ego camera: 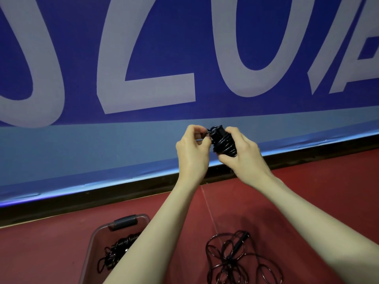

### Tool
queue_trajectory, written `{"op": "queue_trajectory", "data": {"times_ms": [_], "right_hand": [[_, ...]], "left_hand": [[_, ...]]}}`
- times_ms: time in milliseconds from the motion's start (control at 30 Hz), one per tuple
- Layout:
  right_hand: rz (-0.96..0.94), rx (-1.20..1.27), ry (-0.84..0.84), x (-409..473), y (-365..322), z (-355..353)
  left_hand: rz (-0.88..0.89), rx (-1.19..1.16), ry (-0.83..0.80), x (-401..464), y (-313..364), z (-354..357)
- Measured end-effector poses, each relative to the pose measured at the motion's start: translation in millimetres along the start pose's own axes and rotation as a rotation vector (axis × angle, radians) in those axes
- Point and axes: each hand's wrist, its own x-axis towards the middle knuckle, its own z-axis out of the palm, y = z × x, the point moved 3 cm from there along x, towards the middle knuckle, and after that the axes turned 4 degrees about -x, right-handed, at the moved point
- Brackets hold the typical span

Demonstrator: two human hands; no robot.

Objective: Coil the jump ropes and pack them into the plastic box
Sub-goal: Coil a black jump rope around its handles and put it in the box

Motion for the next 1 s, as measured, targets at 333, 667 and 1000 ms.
{"op": "queue_trajectory", "data": {"times_ms": [333,667,1000], "right_hand": [[0.043,-0.043,-0.041,-1.5,12.2,4.4],[0.119,0.208,-0.157,-3.3,10.2,5.5],[0.290,0.534,-0.442,0.5,9.4,-10.4]], "left_hand": [[-0.250,-0.329,-0.107,1.0,-15.8,3.1],[-0.428,-0.535,-0.182,2.5,-32.6,-1.3],[-0.124,-0.312,-0.349,1.6,-16.7,-6.1]]}}
